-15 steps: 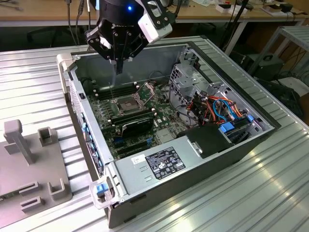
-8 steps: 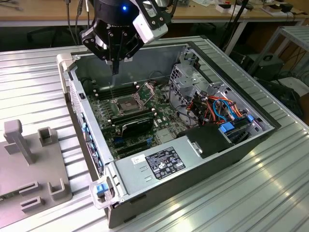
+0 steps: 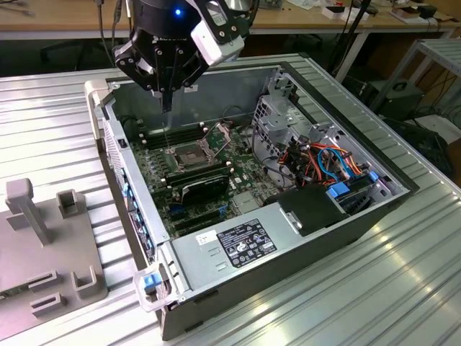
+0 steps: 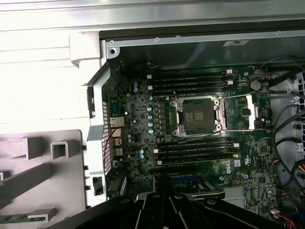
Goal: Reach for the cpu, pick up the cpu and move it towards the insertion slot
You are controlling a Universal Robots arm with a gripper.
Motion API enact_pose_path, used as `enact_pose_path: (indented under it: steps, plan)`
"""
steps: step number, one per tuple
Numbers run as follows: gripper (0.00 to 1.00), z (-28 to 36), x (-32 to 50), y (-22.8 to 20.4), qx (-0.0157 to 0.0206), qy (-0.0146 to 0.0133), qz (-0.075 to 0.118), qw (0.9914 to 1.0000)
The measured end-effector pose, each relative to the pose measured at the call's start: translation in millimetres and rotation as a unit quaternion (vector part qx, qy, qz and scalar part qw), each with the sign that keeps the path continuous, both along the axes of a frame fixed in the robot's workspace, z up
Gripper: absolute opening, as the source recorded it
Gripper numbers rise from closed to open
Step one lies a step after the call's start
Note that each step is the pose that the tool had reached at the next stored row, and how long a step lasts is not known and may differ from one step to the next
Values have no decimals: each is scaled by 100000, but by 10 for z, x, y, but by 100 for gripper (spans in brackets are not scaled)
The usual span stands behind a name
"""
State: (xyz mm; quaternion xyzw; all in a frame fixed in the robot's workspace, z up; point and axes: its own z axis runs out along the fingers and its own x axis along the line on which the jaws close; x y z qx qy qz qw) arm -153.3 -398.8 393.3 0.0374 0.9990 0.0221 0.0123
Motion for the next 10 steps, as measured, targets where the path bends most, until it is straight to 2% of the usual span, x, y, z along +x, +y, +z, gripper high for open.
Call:
enact_pose_path:
  steps: [10]
  plan:
    - [11,0,-83,0,1,22,-2,100000]
